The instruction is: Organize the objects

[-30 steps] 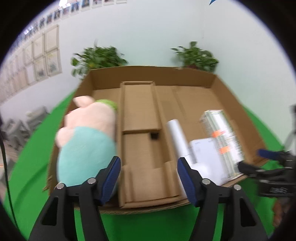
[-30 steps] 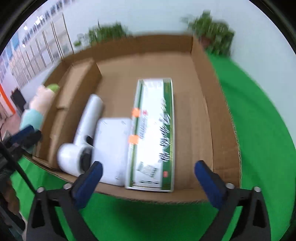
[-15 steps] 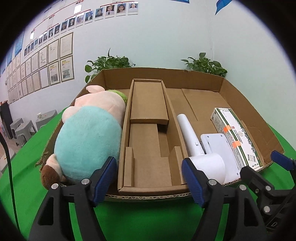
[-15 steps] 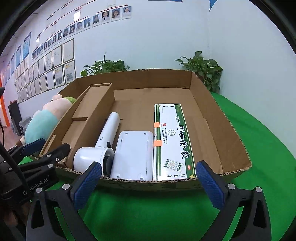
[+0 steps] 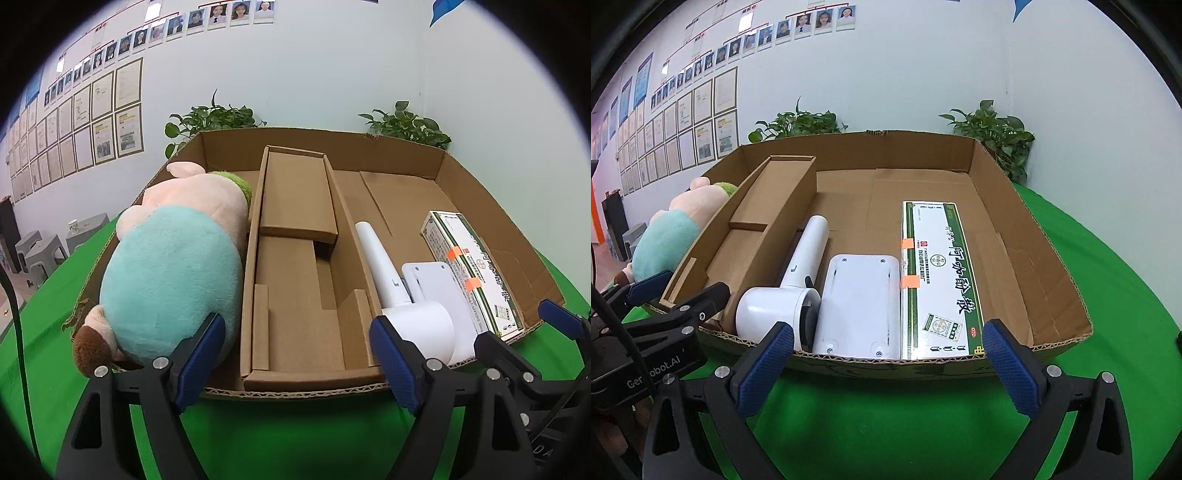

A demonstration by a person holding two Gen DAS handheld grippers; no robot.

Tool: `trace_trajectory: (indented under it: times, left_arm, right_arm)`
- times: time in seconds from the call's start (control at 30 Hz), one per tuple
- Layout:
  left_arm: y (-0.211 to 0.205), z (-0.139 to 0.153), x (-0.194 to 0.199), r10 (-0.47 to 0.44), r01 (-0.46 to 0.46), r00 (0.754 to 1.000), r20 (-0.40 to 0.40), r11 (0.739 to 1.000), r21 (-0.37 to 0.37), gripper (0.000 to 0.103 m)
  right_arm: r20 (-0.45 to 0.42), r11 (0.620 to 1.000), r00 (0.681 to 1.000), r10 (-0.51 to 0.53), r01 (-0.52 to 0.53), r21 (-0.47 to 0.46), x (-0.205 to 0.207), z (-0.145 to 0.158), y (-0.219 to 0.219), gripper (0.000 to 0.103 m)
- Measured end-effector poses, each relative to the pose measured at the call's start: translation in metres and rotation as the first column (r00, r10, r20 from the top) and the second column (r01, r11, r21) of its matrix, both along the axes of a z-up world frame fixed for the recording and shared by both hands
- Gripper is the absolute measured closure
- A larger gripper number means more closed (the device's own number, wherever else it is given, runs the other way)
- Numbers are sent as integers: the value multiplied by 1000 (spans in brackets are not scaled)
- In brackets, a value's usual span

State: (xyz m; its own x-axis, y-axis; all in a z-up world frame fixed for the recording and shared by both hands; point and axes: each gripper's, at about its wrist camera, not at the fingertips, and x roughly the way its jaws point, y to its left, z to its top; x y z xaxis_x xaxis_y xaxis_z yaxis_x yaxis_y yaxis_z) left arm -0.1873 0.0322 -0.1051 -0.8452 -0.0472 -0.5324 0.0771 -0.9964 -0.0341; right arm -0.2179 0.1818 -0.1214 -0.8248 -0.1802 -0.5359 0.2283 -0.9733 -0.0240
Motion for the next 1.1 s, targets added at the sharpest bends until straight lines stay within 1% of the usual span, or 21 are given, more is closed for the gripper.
trace_trajectory:
  times: [0.63,0.83,0.97,1.1]
  left_arm:
    - [-1,1,3,-5,5,1000,1,1000,-2,22]
    - [-1,1,3,-5,5,1000,1,1000,-2,21]
    - [-1,1,3,-4,4,1000,1,1000,-2,21]
    - [-1,1,3,-4,4,1000,1,1000,-3,21]
  right_arm:
    - [0,1000,1000,0,0,-4,1,-1,-2,0]
    - [-2,1000,1000,9,-9,-22,5,1,1,0]
    - [0,1000,1000,-2,2,3,8,2,-4,0]
    - [0,1000,1000,0,0,-3,7,3,-5,0]
